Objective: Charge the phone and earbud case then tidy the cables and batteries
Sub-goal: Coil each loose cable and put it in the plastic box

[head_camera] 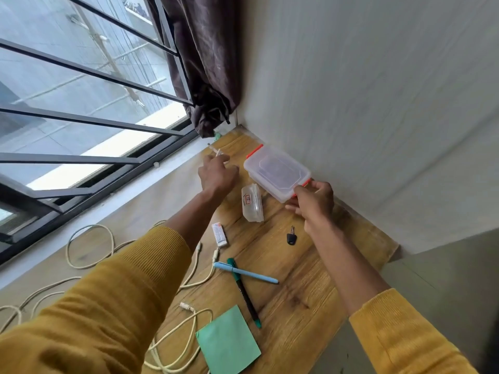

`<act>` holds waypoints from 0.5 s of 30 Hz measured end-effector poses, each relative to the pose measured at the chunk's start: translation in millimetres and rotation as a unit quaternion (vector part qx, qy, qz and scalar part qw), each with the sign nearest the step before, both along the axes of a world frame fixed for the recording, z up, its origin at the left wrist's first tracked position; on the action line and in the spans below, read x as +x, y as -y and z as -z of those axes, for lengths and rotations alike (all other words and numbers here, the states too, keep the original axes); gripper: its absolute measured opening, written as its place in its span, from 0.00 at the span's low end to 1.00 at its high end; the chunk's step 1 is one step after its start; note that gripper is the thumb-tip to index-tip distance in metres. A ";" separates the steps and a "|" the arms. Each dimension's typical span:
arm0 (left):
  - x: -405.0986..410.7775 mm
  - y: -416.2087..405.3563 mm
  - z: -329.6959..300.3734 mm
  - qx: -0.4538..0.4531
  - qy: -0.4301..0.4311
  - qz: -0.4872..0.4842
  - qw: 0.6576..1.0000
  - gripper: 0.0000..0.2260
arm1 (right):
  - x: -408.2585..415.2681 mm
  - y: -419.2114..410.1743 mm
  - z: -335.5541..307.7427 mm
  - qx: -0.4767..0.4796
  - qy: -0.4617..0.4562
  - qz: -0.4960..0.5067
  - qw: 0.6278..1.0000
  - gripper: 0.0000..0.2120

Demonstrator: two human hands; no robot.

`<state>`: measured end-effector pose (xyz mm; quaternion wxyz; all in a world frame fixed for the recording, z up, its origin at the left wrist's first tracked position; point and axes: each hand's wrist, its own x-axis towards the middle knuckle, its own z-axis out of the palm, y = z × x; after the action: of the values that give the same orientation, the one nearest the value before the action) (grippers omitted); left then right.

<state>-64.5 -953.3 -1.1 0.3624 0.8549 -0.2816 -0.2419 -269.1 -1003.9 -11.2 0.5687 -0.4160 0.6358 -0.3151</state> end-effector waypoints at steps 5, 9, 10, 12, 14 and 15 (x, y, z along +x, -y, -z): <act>-5.6 15.8 3.6 0.030 0.034 0.072 0.996 0.18 | 3.6 6.6 -1.4 0.004 0.026 0.002 1.000 0.19; -6.2 20.3 -8.0 0.019 0.046 0.083 0.995 0.17 | 6.7 12.7 -6.5 -0.023 0.030 -0.015 0.999 0.18; -3.8 18.8 -11.2 0.013 0.047 0.077 0.996 0.17 | 7.8 13.8 -8.1 -0.031 0.034 -0.020 0.999 0.18; 4.0 10.2 -19.1 -0.016 0.043 0.052 0.998 0.18 | 11.2 13.6 -13.4 -0.044 0.041 -0.034 0.998 0.18; 13.3 -4.4 -27.4 -0.056 0.048 0.013 0.997 0.21 | 16.9 9.5 -20.2 -0.067 0.050 -0.055 0.995 0.18; 14.1 -15.9 -37.1 -0.069 0.058 -0.007 0.996 0.20 | 20.2 5.8 -23.9 -0.082 0.053 -0.070 0.993 0.18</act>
<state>-50.4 -937.4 36.1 0.4054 0.8424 -0.3122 -0.1691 -248.9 -1009.7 12.7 0.5860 -0.4873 0.5463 -0.3473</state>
